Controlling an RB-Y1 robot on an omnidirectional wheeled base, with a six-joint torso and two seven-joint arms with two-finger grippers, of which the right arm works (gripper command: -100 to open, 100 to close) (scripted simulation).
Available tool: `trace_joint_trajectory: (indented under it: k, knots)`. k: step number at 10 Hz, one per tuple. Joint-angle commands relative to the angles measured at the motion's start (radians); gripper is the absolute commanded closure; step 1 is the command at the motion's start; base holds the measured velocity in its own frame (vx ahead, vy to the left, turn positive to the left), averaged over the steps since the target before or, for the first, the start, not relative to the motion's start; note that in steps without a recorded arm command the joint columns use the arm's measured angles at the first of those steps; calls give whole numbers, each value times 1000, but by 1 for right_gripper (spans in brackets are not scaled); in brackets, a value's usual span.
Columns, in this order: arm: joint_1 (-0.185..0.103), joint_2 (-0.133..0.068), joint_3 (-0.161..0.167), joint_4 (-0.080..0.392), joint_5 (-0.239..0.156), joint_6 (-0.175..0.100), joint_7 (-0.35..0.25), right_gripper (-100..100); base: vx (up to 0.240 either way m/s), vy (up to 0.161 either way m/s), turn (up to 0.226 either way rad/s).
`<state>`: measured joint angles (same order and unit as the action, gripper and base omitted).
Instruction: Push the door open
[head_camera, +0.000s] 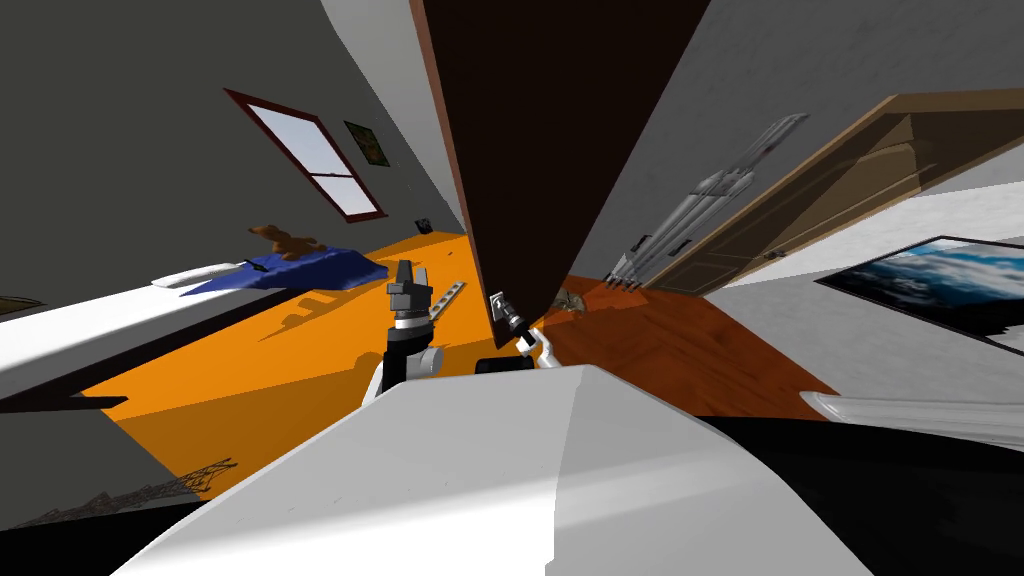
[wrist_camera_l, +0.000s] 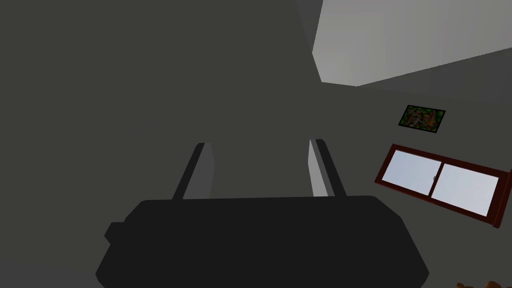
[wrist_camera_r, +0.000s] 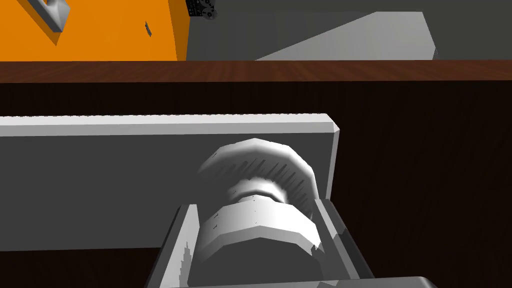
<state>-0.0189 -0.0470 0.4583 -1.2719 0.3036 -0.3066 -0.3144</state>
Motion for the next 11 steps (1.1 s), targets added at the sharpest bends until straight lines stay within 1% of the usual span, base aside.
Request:
trace_joint_trajectory:
  k: [1,2,4,5,8,9,10,11]
  knots:
    - [-13,3,-26,8,-5,-1,9,100,86,175,-81]
    - [-14,4,-33,11,-7,0,12,100,116,137,-53]
    - [-22,12,-66,21,-15,2,23,100,94,174,-70]
    - [-24,15,-74,23,-17,3,26,100,122,168,-72]
    - [-34,39,-118,37,-29,6,42,100,100,191,-90]
    - [-37,51,-134,42,-32,7,47,100,125,182,-84]
    - [-32,43,-124,42,-29,8,45,100,65,81,-35]
    - [-38,27,-150,46,-34,6,53,100,120,110,-46]
